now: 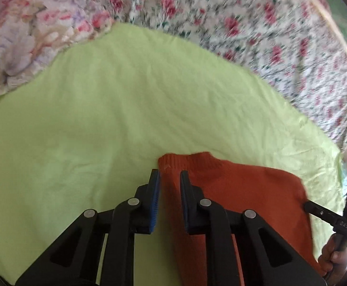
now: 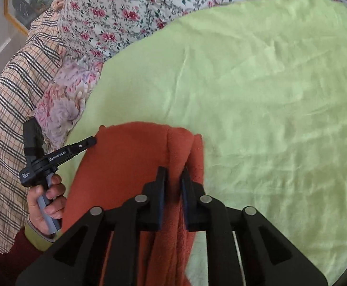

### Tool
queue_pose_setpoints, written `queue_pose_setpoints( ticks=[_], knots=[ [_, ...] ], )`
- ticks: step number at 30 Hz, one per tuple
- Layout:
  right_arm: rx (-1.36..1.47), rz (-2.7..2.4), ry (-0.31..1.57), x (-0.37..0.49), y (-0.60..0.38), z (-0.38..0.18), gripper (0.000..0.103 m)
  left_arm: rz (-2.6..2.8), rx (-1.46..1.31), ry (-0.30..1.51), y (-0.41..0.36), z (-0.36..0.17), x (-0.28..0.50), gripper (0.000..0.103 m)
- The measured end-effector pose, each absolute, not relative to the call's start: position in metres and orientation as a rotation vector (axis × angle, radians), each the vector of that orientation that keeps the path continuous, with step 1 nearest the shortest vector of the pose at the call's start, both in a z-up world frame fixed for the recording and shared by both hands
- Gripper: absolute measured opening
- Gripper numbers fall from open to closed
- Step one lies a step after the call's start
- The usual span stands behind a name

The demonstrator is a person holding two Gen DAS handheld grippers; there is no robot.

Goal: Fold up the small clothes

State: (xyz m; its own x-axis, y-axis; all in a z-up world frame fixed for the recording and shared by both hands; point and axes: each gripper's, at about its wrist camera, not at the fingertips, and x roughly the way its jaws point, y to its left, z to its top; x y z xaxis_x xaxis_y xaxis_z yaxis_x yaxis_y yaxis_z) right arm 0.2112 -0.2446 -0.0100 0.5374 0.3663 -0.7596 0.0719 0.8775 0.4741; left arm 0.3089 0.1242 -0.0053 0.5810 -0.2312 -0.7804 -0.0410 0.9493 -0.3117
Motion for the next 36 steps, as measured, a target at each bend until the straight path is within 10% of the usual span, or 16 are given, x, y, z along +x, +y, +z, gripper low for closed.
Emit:
queue_pose_setpoints(
  ticks=[7,25,27,29,36],
  knots=[
    [0.503,0.199,0.930,0.136,-0.236,0.025,0.041,-0.250,-0.254,0.917,0.102,0.035,0.194,0.023],
    [0.380,0.232,1.001,0.052,-0.188,0.002,0.041,-0.322,-0.036,0.917,0.034,0.007,0.024,0.060],
    [0.373,0.240,1.003,0.054,-0.184,0.003,0.037,-0.308,-0.008,0.920,0.028,0.001,0.024,0.060],
    [0.414,0.270,1.006,0.058,-0.183,0.004,0.005,-0.270,0.024,0.934,0.024,-0.007,0.027,0.060],
    [0.624,0.368,0.783,0.054,-0.198,0.056,0.005,-0.178,0.017,0.914,0.029,-0.003,0.035,0.053]
  ],
)
